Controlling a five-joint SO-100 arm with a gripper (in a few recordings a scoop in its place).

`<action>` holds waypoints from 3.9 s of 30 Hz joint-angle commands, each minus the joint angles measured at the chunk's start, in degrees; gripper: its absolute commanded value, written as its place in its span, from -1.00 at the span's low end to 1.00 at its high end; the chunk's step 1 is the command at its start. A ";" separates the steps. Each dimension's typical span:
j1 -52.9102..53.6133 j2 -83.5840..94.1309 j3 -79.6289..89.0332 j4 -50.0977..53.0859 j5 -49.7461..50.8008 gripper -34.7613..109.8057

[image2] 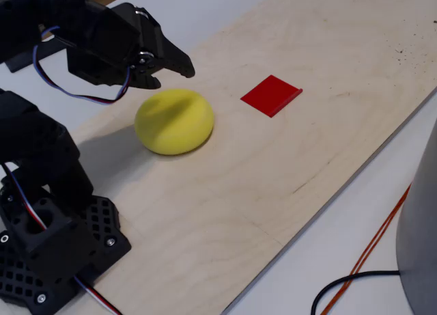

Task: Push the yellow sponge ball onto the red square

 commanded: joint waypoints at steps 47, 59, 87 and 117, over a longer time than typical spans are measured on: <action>7.03 -51.86 -31.64 -21.45 -7.91 -0.27; 7.47 -37.27 -31.11 -3.96 -7.21 -0.27; -12.13 12.30 3.43 2.72 5.27 -0.28; -5.36 -18.28 5.01 -29.79 3.25 -0.30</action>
